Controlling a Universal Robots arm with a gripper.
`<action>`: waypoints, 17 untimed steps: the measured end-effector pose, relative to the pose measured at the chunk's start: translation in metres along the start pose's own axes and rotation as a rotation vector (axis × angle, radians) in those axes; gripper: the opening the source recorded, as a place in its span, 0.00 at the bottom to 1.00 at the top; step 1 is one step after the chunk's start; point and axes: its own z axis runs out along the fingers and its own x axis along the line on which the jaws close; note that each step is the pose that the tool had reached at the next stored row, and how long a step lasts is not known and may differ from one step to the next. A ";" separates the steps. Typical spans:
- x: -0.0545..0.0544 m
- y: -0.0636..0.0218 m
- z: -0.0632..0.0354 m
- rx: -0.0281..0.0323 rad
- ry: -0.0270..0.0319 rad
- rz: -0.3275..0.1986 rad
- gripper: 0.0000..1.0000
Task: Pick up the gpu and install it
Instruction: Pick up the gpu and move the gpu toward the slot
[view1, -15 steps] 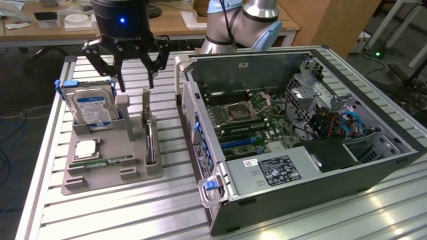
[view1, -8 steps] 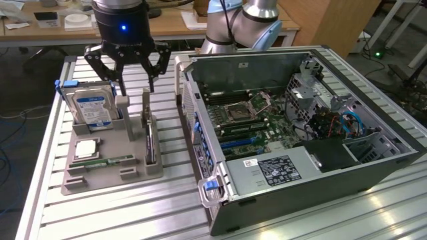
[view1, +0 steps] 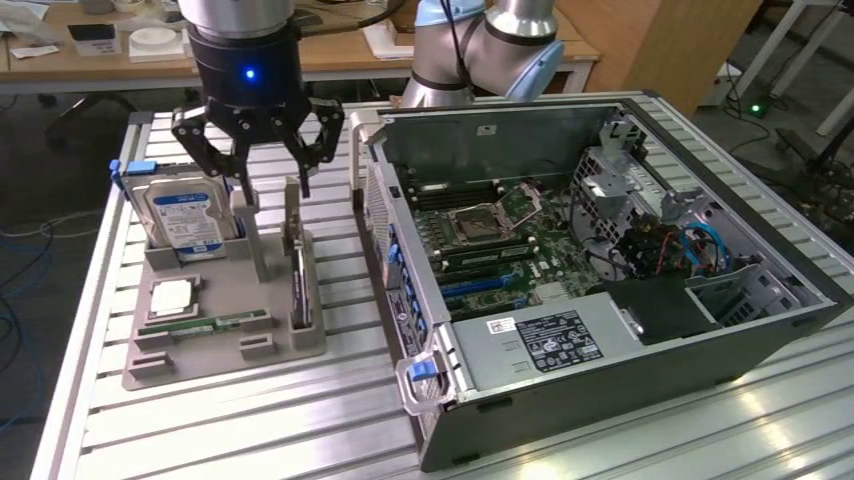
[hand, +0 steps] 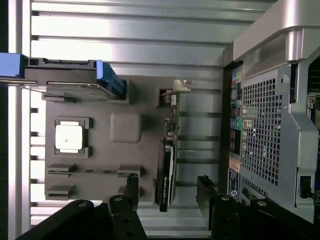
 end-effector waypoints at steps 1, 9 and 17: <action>0.000 -0.0007 0.0015 0.0001 0.0001 0.000 0.59; 0.000 -0.0021 0.0174 0.0002 0.0001 0.000 0.59; 0.000 -0.0038 0.0318 0.0002 0.0000 0.003 0.59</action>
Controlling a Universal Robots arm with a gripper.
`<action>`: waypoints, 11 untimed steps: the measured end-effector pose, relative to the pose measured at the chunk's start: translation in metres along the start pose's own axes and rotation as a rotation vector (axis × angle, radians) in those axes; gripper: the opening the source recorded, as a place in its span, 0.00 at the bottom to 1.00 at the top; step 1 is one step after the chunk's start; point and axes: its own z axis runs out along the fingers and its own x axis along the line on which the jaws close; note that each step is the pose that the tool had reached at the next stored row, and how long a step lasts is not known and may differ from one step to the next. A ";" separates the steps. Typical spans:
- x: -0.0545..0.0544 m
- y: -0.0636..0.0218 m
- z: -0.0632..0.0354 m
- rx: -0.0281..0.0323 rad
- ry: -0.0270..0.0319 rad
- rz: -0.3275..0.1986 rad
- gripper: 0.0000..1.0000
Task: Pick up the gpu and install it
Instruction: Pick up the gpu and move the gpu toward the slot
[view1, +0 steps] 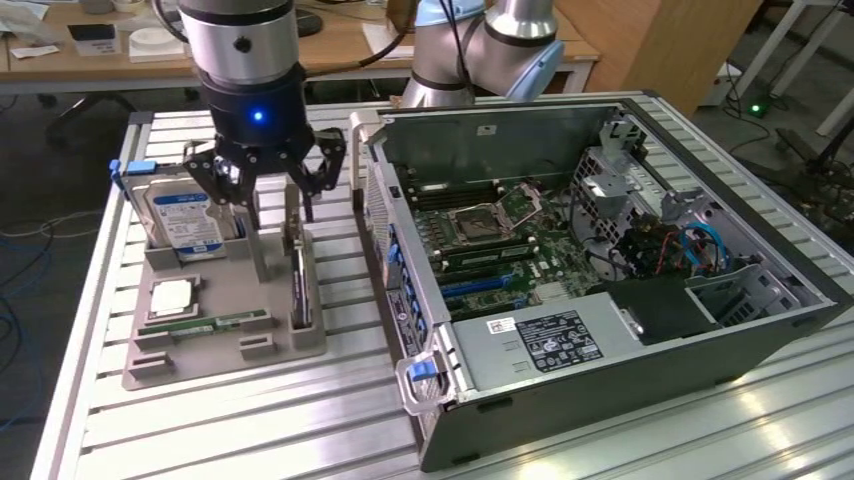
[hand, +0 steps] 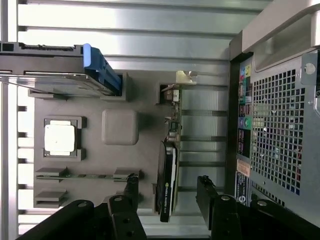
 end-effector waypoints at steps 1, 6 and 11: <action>0.000 -0.0003 0.0018 0.0000 0.0001 0.000 0.59; 0.000 -0.0070 0.0107 0.0000 -0.0001 0.001 0.59; -0.002 -0.0099 0.0196 0.0002 -0.0003 0.007 0.59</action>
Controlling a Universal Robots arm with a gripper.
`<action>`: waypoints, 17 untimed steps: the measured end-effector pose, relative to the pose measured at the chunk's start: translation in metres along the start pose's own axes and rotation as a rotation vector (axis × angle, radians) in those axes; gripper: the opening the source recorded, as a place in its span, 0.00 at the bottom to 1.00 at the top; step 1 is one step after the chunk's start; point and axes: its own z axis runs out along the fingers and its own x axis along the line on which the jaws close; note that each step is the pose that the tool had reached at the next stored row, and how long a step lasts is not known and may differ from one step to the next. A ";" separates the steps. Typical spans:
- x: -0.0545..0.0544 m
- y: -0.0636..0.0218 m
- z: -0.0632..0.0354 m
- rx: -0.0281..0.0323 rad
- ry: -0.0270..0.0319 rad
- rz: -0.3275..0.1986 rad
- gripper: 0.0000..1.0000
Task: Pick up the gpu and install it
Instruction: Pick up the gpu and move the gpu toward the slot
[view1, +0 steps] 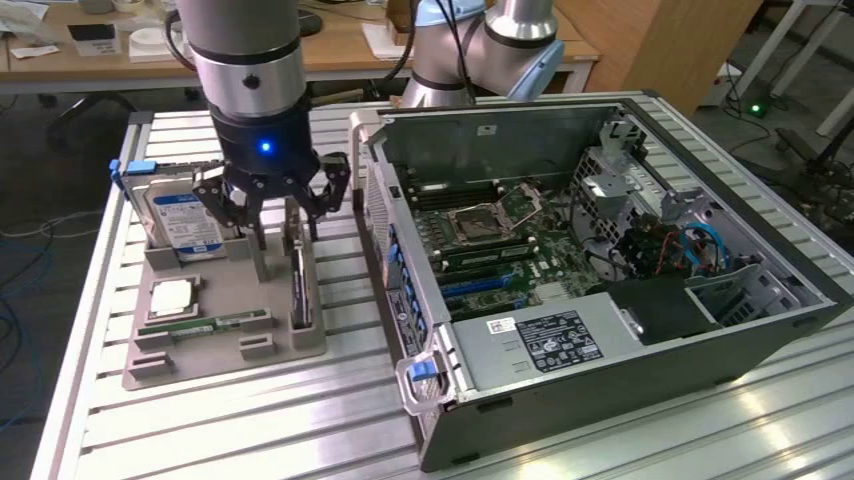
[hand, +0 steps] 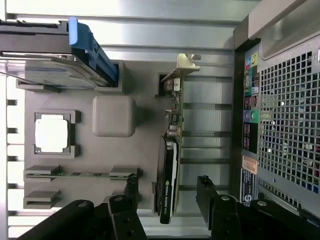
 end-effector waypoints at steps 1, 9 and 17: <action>-0.001 -0.0001 0.0019 0.0000 -0.0002 0.003 0.59; -0.003 -0.0017 0.0164 0.0003 -0.0007 0.015 0.59; -0.003 -0.0038 0.0308 0.0009 -0.0024 0.045 0.59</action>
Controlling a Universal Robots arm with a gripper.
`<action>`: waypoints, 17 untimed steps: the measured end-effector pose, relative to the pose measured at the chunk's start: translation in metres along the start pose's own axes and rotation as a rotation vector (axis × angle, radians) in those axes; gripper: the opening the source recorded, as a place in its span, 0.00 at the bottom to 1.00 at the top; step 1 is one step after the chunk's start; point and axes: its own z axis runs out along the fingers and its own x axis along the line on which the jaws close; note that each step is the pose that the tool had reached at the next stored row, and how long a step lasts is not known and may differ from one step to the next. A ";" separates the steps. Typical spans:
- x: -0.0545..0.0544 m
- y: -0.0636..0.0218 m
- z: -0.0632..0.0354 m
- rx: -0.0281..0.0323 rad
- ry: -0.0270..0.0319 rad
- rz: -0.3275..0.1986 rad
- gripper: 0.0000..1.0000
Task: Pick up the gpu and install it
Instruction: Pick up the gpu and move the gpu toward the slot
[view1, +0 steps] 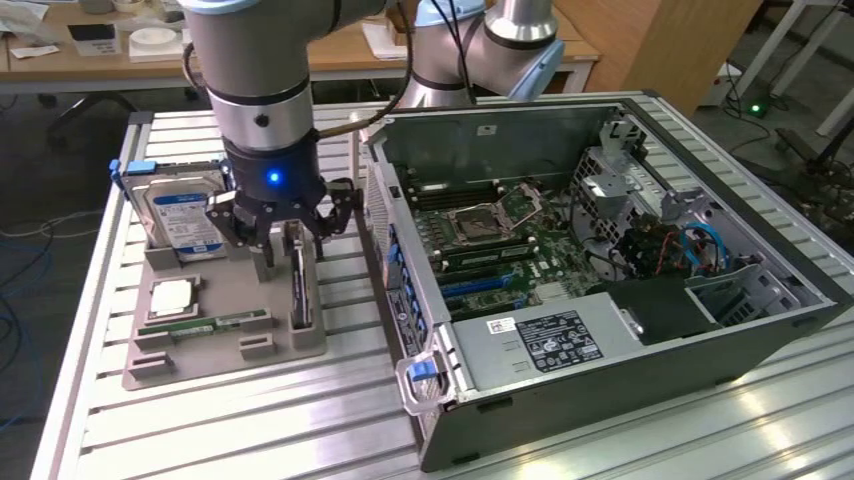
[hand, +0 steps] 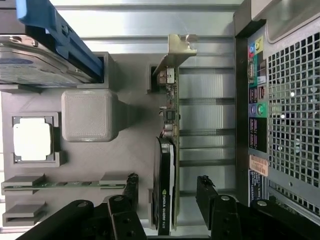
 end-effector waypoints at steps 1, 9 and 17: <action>0.000 -0.0003 0.0019 0.0002 -0.0004 0.006 0.59; 0.000 -0.0010 0.0164 0.0008 -0.0017 0.032 0.59; -0.001 -0.0004 0.0309 0.0009 -0.0016 0.033 0.59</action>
